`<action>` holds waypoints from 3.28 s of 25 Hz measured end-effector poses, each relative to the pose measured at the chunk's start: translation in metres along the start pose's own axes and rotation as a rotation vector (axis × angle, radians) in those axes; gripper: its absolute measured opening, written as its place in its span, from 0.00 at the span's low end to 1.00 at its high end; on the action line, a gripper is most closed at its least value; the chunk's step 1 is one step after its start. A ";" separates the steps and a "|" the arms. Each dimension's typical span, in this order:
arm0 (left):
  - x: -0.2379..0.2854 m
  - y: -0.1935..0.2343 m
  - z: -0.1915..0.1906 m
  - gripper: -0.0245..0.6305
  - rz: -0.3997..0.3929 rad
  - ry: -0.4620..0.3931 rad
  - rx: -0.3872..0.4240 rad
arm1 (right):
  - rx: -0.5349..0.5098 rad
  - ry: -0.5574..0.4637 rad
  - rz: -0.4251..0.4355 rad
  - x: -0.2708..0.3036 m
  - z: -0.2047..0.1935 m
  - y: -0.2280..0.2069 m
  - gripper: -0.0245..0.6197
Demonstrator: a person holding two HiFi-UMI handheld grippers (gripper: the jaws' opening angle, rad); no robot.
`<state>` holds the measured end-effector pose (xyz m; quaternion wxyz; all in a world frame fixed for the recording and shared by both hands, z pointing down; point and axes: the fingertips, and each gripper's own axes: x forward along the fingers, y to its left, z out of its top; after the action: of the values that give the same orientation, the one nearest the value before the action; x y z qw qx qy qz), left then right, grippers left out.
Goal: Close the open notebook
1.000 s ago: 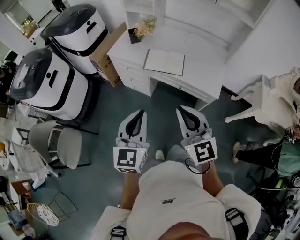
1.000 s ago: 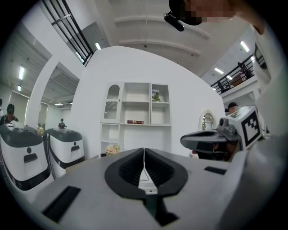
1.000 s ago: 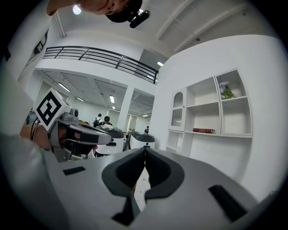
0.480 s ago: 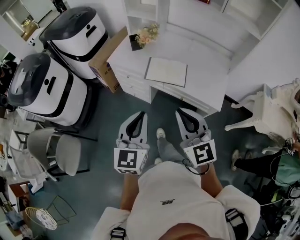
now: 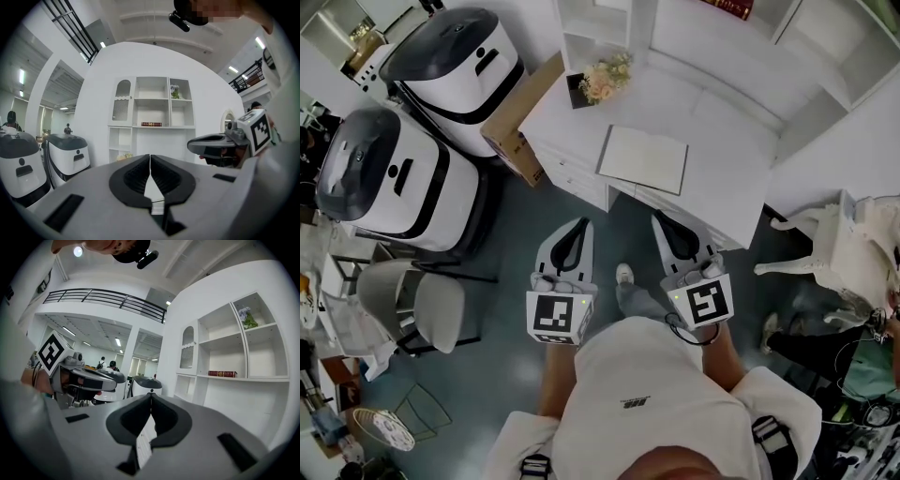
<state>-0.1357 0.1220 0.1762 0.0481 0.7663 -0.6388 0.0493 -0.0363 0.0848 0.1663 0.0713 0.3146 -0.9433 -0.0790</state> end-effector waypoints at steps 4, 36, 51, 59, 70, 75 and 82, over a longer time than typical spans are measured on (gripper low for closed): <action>0.034 0.014 -0.007 0.04 0.005 0.024 -0.006 | 0.006 0.018 0.003 0.028 -0.013 -0.021 0.03; 0.225 0.086 -0.129 0.04 -0.022 0.214 -0.098 | 0.107 0.311 0.016 0.163 -0.193 -0.102 0.03; 0.272 0.108 -0.273 0.04 -0.077 0.406 -0.236 | 0.149 0.464 -0.028 0.200 -0.304 -0.091 0.03; 0.289 0.120 -0.325 0.04 -0.100 0.465 -0.261 | 0.170 0.536 -0.053 0.205 -0.351 -0.076 0.03; 0.311 0.125 -0.380 0.04 -0.131 0.556 -0.267 | 0.153 0.585 -0.060 0.221 -0.387 -0.067 0.03; 0.315 0.124 -0.389 0.04 -0.141 0.569 -0.284 | 0.155 0.593 -0.057 0.227 -0.398 -0.067 0.03; 0.320 0.124 -0.402 0.04 -0.152 0.596 -0.318 | 0.159 0.603 -0.058 0.236 -0.409 -0.068 0.03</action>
<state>-0.2060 -0.1568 0.6195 0.3547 0.7466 -0.5375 0.1671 -0.1082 -0.1540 0.5730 0.3206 0.3551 -0.8735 0.0896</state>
